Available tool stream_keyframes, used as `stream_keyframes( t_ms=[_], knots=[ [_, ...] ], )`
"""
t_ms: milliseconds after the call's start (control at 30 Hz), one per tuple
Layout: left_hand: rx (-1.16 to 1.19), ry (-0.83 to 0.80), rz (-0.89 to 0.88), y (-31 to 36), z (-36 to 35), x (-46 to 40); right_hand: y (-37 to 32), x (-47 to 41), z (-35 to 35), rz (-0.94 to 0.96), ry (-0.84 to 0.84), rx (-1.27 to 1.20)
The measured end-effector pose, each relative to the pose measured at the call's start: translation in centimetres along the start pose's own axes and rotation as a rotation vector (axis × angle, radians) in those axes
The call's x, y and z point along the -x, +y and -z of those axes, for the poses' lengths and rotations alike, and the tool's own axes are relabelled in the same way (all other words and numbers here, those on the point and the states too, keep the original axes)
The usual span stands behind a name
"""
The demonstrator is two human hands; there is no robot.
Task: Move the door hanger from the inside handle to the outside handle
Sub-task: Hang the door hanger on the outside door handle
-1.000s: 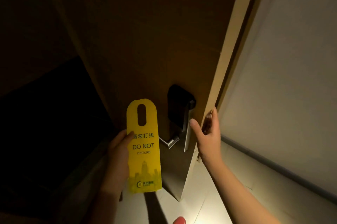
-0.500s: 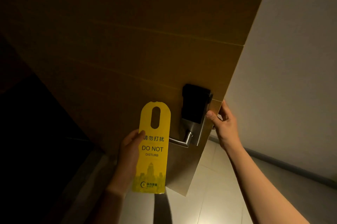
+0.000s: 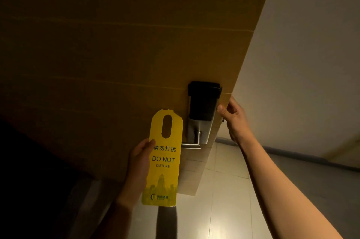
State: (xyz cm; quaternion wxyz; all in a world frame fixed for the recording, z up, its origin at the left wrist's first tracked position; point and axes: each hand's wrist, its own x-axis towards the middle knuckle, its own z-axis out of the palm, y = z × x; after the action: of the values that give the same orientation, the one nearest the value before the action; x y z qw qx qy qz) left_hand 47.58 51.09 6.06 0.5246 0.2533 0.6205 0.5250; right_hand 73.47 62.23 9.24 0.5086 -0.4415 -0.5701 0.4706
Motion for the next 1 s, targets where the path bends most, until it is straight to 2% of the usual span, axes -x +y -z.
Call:
stream_keyframes(
  t_ms=[400,533,833,900,1000],
  knots=[
    [-0.182,-0.202,0.004,0.0,1.9,-2.5,0.2,1.7,-2.7,0.014,0.206,-0.034],
    [-0.173,-0.236,0.021,-0.5,3.0,-3.1,0.1,1.8,-3.8,-0.005,0.321,-0.068],
    [-0.136,-0.325,0.037,-1.2,5.3,-3.3,-1.3,2.6,-6.1,-0.117,0.461,-0.033],
    [-0.150,-0.351,0.022,-1.4,5.5,-3.3,-1.4,2.8,-7.0,-0.122,0.572,-0.080],
    [-0.146,-0.358,0.022,-1.8,5.8,-3.5,-1.6,4.7,-10.4,-0.179,0.942,-0.074]
  ],
)
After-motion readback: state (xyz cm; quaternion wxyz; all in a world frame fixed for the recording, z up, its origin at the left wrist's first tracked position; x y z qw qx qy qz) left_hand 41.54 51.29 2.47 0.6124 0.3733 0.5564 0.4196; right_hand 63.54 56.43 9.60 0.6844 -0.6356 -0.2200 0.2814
